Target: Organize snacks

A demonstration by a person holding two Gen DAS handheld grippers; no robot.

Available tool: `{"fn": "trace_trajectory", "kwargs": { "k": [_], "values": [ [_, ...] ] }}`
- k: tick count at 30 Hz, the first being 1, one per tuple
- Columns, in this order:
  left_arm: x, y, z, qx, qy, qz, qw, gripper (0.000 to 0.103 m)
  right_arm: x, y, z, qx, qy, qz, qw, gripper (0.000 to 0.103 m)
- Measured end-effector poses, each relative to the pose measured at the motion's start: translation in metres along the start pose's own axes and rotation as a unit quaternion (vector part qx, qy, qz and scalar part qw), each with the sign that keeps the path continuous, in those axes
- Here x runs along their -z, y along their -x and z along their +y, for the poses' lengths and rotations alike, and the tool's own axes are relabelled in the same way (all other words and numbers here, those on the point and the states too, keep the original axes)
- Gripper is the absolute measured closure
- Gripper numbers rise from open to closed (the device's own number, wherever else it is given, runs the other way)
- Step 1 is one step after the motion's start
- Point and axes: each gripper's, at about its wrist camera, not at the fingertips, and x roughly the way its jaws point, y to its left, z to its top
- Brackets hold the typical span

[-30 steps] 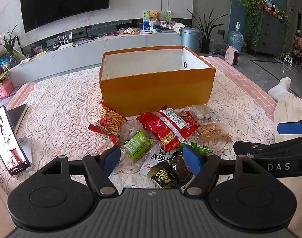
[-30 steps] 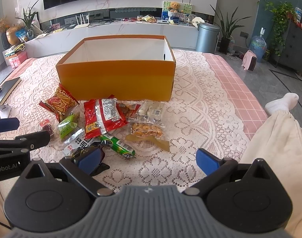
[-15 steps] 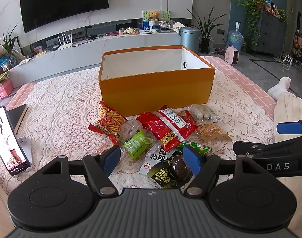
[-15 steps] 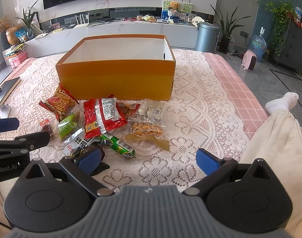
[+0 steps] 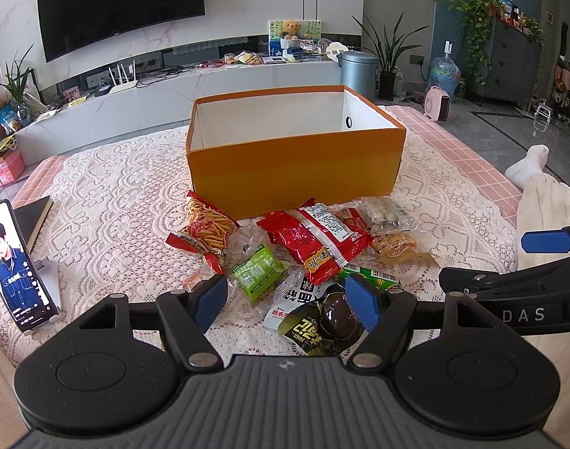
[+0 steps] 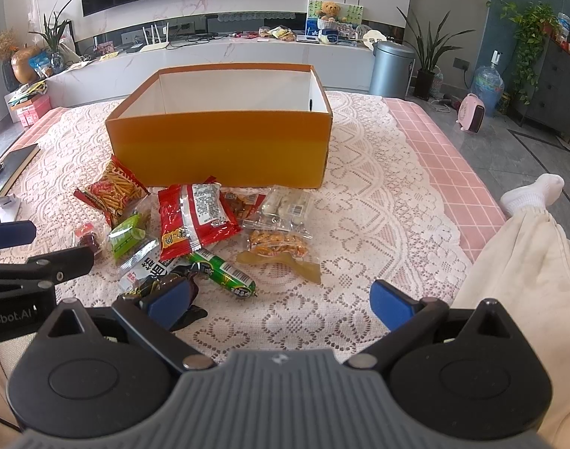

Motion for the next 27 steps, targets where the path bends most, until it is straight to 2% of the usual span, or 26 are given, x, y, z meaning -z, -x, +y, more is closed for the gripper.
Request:
{"fn": "trace_trajectory", "kwargs": {
  "k": [21, 24, 27],
  "values": [
    [0.001, 0.0, -0.001, 0.005, -0.001, 0.007, 1.0, 0.018, 0.005, -0.004, 0.0, -0.001, -0.001, 0.006, 1.0, 0.004],
    [0.001, -0.004, 0.001, 0.018, -0.017, 0.022, 0.9995, 0.019, 0.002, -0.006, -0.002, -0.003, -0.004, 0.011, 1.0, 0.004],
    [0.005, -0.012, 0.006, 0.025, -0.027, 0.045, 0.9983, 0.024, 0.004, -0.011, -0.006, -0.015, -0.012, 0.011, 1.0, 0.004]
  ]
}}
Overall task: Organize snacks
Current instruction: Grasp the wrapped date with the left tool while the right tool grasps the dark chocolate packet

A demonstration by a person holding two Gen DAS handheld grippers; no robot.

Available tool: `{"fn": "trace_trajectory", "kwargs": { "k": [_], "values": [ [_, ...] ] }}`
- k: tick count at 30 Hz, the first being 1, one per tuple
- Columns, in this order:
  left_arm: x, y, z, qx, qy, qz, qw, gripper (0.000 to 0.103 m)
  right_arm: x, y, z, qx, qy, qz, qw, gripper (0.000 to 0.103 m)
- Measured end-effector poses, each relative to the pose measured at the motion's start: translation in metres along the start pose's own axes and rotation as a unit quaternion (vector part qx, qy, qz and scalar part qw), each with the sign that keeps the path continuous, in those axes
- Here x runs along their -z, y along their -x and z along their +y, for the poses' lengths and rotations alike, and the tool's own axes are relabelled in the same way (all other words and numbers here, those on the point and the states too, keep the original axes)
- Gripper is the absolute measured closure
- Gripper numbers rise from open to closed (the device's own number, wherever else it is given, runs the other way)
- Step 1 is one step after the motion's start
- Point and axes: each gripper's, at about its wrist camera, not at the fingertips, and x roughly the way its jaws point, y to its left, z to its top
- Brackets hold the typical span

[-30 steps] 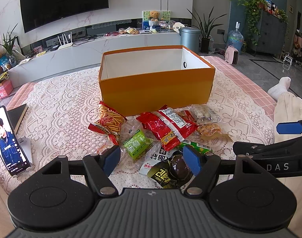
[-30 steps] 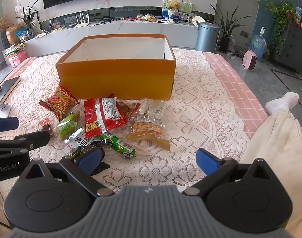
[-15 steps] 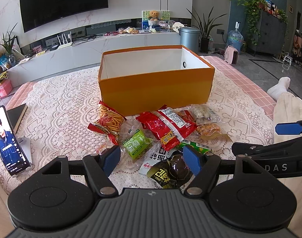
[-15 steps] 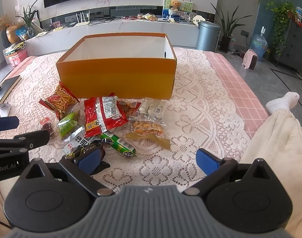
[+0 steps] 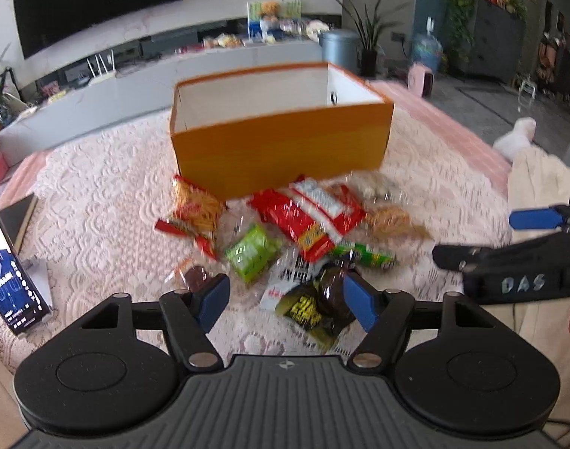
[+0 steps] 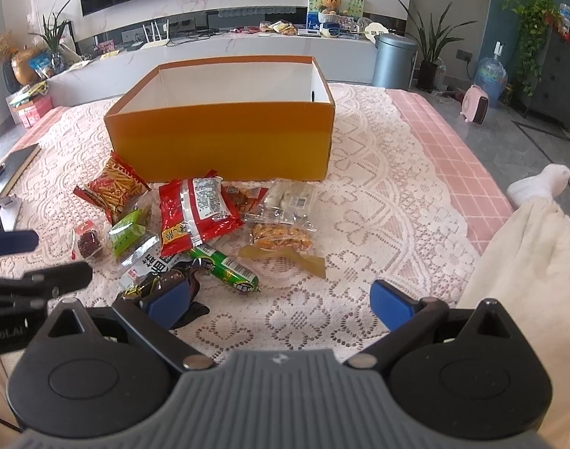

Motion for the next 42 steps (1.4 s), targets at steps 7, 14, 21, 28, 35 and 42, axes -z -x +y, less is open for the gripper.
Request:
{"fn": "trace_trajectory", "kwargs": {
  "k": [7, 14, 21, 28, 35, 42],
  "values": [
    [0.011, -0.02, 0.012, 0.049, 0.002, 0.035, 0.9982, 0.05, 0.008, -0.013, -0.001, -0.042, 0.007, -0.011, 0.999, 0.004],
    [0.013, -0.035, 0.021, 0.048, 0.015, 0.058, 0.997, 0.05, 0.009, -0.031, 0.006, -0.102, 0.029, 0.004, 0.994, 0.026],
    [0.01, -0.047, 0.036, 0.036, 0.034, 0.074, 0.996, 0.05, 0.007, -0.055, 0.028, -0.143, 0.064, 0.027, 0.987, 0.037],
    [0.009, -0.055, 0.044, 0.022, 0.013, 0.063, 0.9977, 0.049, 0.004, -0.085, 0.041, -0.164, 0.063, 0.062, 0.983, 0.037],
    [0.007, -0.061, 0.049, -0.022, -0.033, 0.032, 0.9987, 0.035, 0.001, -0.102, 0.046, -0.187, 0.052, 0.079, 0.978, 0.037],
    [0.008, -0.083, 0.045, -0.081, -0.122, 0.04, 0.9884, 0.03, -0.001, -0.112, 0.047, -0.198, 0.042, 0.09, 0.975, 0.034]
  ]
}}
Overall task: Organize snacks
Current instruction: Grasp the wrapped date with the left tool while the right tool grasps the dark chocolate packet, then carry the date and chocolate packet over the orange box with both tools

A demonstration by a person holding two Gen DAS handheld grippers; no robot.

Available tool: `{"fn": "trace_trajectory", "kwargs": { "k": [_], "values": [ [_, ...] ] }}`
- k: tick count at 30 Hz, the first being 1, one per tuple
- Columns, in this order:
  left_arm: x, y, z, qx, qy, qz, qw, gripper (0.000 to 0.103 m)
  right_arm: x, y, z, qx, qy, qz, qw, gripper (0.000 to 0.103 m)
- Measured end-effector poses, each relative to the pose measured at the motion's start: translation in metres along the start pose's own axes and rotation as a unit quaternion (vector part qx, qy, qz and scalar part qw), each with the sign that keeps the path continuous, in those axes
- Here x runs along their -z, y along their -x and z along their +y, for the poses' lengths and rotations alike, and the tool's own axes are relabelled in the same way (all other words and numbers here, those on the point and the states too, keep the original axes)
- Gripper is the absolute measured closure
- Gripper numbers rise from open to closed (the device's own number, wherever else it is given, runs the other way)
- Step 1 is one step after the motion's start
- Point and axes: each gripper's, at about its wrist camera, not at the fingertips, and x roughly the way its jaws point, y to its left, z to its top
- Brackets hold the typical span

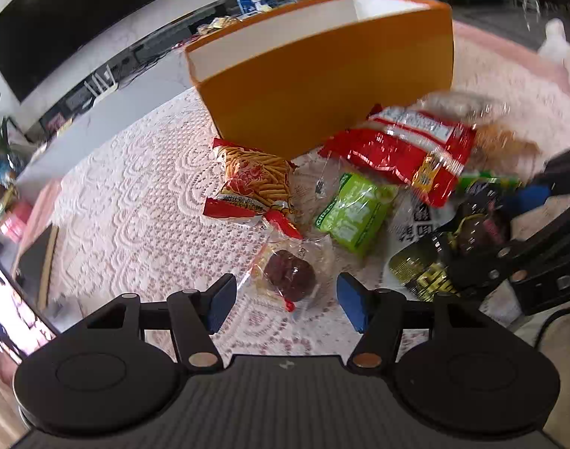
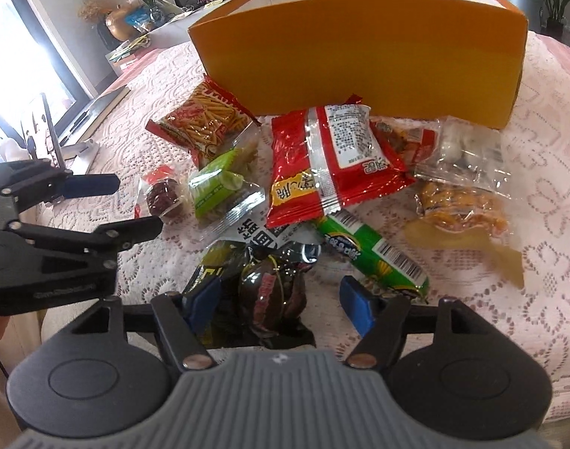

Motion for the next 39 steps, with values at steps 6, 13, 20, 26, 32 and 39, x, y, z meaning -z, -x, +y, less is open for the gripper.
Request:
{"fn": "trace_trajectory", "kwargs": {
  "k": [6, 13, 20, 26, 32, 39],
  "values": [
    [-0.005, -0.019, 0.004, 0.013, -0.004, 0.006, 0.9999, 0.03, 0.0, 0.0, 0.002, -0.002, 0.006, -0.006, 1.0, 0.045],
    [-0.008, -0.033, 0.0, 0.009, -0.01, 0.006, 0.9999, 0.029, 0.002, -0.001, 0.005, -0.013, 0.017, -0.007, 1.0, 0.067],
    [-0.007, -0.036, 0.0, -0.021, -0.008, 0.012, 0.9997, 0.05, 0.004, 0.003, 0.004, -0.017, 0.02, -0.007, 1.0, 0.068],
    [-0.002, -0.021, 0.006, -0.019, 0.033, 0.004, 0.9992, 0.053, 0.006, 0.011, 0.006, -0.024, 0.03, -0.009, 0.999, 0.069],
    [-0.006, 0.006, 0.001, -0.014, 0.048, -0.011, 0.9987, 0.054, 0.008, 0.025, 0.009, -0.031, 0.031, -0.016, 0.999, 0.069],
    [-0.017, 0.036, 0.002, 0.001, 0.075, -0.035, 0.9965, 0.054, 0.009, 0.051, 0.015, -0.032, 0.044, -0.048, 0.997, 0.069]
  ]
}}
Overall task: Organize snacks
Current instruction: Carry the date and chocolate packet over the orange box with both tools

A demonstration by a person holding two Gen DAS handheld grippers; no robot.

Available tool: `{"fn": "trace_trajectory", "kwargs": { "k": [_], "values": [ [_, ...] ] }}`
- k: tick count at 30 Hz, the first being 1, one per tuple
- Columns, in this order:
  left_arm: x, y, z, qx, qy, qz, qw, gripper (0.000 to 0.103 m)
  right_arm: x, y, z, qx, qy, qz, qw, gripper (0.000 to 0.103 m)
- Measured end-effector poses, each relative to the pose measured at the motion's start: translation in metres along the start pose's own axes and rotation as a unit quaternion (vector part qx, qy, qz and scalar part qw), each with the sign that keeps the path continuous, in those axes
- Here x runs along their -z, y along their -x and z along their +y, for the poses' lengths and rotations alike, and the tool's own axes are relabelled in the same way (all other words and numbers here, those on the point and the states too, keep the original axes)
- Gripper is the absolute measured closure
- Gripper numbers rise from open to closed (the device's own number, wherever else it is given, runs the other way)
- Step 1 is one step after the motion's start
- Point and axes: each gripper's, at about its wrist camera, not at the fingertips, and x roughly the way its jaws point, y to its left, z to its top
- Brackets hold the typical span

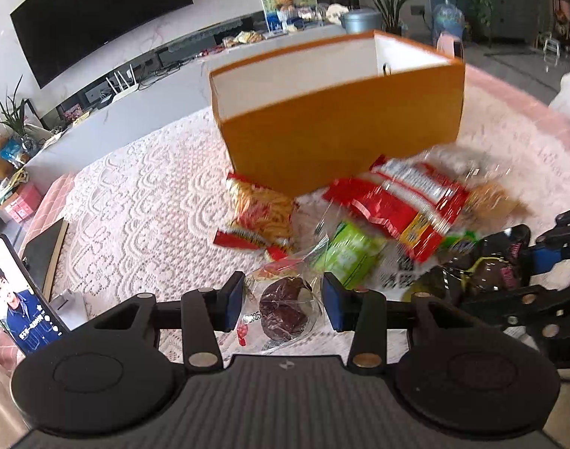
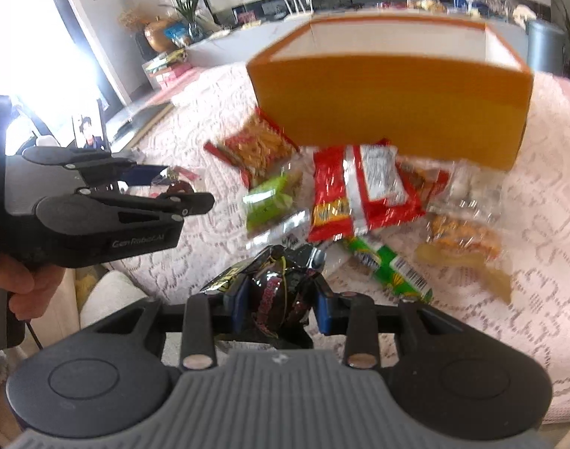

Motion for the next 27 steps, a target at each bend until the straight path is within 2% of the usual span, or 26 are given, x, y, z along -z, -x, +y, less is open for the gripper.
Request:
{"fn": "trace_trajectory", "kwargs": {
  "k": [7, 13, 21, 27],
  "values": [
    [-0.026, 0.016, 0.008, 0.038, 0.056, -0.009, 0.9977, 0.054, -0.013, 0.031, -0.008, 0.029, 0.002, -0.054, 0.998, 0.069],
    [-0.057, 0.023, 0.007, 0.051, 0.063, -0.027, 0.9963, 0.054, -0.036, 0.048, -0.025, 0.058, -0.009, -0.089, 0.994, 0.069],
    [-0.105, 0.011, 0.02, 0.089, 0.112, -0.046, 0.9886, 0.054, -0.088, 0.063, -0.045, 0.086, -0.003, -0.14, 0.986, 0.069],
    [-0.134, -0.006, 0.031, 0.095, 0.129, -0.053, 0.9856, 0.054, -0.129, 0.05, -0.054, 0.097, 0.006, -0.16, 0.982, 0.069]
  ]
}}
